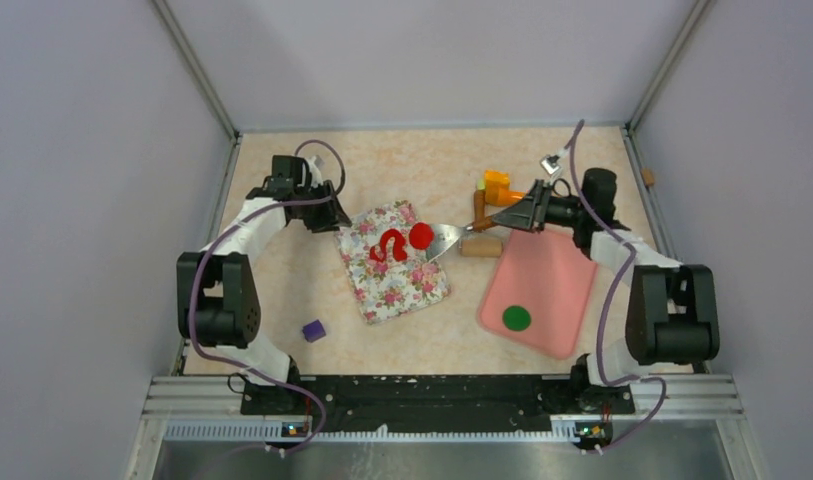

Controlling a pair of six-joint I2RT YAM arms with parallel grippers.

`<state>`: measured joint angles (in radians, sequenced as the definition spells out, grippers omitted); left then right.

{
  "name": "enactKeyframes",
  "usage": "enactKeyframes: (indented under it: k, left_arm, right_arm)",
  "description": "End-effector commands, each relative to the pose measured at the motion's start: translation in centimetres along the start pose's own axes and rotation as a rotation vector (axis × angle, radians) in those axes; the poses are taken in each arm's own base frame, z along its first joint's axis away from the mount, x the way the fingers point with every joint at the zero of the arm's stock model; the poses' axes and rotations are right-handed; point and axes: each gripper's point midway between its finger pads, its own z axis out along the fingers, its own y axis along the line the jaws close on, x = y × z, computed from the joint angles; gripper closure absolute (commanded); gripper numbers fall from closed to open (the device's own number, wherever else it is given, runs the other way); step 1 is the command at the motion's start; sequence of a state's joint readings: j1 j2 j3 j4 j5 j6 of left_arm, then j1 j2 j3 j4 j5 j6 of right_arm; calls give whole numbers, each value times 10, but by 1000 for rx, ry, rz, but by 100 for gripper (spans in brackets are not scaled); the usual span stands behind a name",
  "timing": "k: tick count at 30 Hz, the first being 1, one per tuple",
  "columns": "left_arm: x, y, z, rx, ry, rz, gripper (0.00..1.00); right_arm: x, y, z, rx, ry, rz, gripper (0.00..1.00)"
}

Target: Roll out the dumpling wrappers from the dough

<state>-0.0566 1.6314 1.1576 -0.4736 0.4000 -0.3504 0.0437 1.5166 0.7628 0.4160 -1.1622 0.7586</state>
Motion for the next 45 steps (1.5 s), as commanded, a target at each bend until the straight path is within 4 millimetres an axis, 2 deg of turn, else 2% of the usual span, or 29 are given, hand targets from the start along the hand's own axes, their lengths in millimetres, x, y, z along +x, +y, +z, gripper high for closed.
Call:
enactKeyframes:
  k: [1, 3, 6, 9, 13, 18, 25, 29, 33, 36, 41, 45]
  left_arm:
    - [-16, -12, -23, 25, -81, 50, 60]
    - [-14, -15, -25, 37, -94, 39, 60]
    - [-13, -20, -26, 67, -103, 23, 61]
    - [-16, -25, -26, 88, -118, 2, 60]
    - [-24, -36, -25, 148, -144, -21, 60]
    - [-30, -46, -26, 193, -154, -32, 60]
    - [-28, -49, -29, 217, -151, -56, 60]
    - [-27, -43, -28, 205, -148, -65, 61]
    - [-27, -40, -29, 190, -155, -61, 61]
    - [-28, -37, -30, 178, -159, -46, 61]
    - [-27, -32, -31, 152, -166, -29, 60]
    - [-24, -27, -31, 136, -163, -30, 60]
  right_arm:
    - [-16, 18, -47, 41, 6, -71, 100]
    - [-26, 18, -69, 76, -39, -95, 100]
    - [-30, 18, -96, 119, -102, -95, 100]
    - [-22, 9, -120, 184, -125, -106, 100]
    - [3, 2, -147, 251, -110, -82, 100]
    - [-9, 4, -173, 285, -201, -85, 100]
    - [-6, -5, -180, 271, -146, -90, 100]
    - [-7, -2, -186, 228, -84, -85, 100]
    - [-17, -22, -200, 268, -53, -80, 100]
    - [-16, -36, -206, 302, -6, -79, 100]
    - [6, -54, -207, 315, 65, -53, 100]
    - [26, -57, -205, 308, 97, -36, 100]
